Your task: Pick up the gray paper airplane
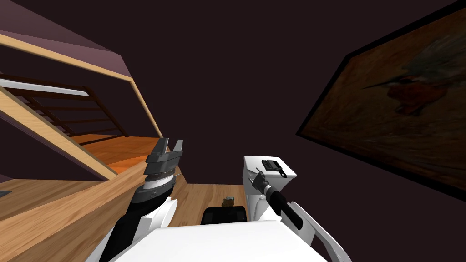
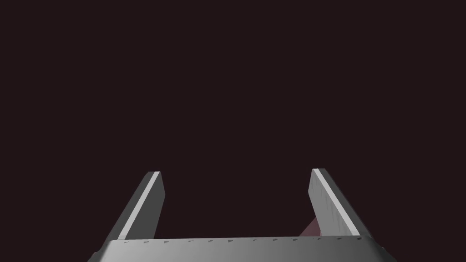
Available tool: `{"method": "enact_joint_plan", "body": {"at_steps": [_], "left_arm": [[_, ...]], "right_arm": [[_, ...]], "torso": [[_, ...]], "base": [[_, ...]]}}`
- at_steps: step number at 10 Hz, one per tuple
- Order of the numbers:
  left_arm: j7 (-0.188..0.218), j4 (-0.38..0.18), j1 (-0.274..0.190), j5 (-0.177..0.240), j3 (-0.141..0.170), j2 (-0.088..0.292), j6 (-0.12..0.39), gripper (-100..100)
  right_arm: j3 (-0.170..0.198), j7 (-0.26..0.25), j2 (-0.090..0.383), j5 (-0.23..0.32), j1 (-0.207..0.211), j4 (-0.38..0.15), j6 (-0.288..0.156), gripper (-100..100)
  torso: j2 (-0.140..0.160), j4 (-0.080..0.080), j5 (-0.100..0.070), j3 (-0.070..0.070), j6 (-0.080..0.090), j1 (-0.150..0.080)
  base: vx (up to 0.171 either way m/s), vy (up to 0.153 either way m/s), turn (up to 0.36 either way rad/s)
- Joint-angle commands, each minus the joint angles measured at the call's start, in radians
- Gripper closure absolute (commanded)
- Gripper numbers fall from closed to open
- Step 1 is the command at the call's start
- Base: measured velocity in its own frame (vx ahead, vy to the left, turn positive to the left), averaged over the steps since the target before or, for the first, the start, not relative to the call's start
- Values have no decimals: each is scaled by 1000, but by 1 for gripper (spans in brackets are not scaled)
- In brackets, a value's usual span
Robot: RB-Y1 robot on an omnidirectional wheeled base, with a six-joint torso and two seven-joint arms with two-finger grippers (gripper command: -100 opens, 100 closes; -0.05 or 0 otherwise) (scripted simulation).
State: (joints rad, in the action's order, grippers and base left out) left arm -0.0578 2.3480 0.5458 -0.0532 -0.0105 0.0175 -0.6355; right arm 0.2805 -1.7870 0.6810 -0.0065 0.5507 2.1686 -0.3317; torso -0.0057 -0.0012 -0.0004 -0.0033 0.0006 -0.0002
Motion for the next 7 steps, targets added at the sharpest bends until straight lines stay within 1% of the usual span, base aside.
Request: {"method": "enact_joint_plan", "body": {"at_steps": [1,2,3,4,5,7], "left_arm": [[0,0,0,0,0,0,0,0],[0,0,0,0,0,0,0,0],[0,0,0,0,0,0,0,0],[0,0,0,0,0,0,0,0],[0,0,0,0,0,0,0,0],[0,0,0,0,0,0,0,0]], "right_arm": [[12,-40,34,13,15,4,-14,-100],[17,-55,45,18,21,5,-20,-100],[28,-85,68,30,32,8,-31,-100],[33,-99,80,35,38,10,-37,-100],[43,-126,100,46,48,12,-47,-100],[54,-157,124,58,60,15,-59,-100]], "torso": [[0,0,0,0,0,0],[0,0,0,0,0,0],[0,0,0,0,0,1],[0,0,0,0,0,1],[0,0,0,0,0,1],[1,0,0,0,0,1]], "base": [[68,-16,63],[45,-1,53],[58,1,91],[65,1,43],[60,1,41],[48,2,47]]}}
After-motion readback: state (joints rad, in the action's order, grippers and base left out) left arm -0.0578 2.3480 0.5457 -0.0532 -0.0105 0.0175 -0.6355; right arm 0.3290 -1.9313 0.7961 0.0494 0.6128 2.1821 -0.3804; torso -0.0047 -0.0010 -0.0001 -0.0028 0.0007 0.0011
